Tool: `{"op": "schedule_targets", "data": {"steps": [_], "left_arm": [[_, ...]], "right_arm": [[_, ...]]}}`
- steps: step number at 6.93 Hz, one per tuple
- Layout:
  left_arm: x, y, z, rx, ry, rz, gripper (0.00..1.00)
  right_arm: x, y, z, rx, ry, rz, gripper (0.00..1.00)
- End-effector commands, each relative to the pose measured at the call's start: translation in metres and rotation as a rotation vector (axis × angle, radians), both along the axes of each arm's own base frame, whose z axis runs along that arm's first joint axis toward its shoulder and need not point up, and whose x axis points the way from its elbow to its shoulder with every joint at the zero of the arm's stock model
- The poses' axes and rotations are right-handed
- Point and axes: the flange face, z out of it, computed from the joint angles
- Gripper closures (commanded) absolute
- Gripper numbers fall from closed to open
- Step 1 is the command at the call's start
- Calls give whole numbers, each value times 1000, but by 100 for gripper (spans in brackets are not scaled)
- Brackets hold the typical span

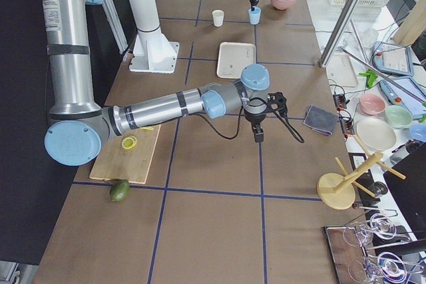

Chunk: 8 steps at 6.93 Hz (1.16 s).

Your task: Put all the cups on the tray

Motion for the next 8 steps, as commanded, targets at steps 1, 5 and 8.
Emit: {"op": "schedule_targets", "data": {"steps": [1,5,8], "left_arm": [[39,-2,-67,-36,70,-34,100],[170,34,-131,-128,65,-12,100],[172,36,-127,-128,57,-14,49]], "right_arm": [[0,1,1,-2,-1,-1,0],[0,1,2,-4,-1,-1,0],[0,1,1,-2,-3,-1,0]]}}
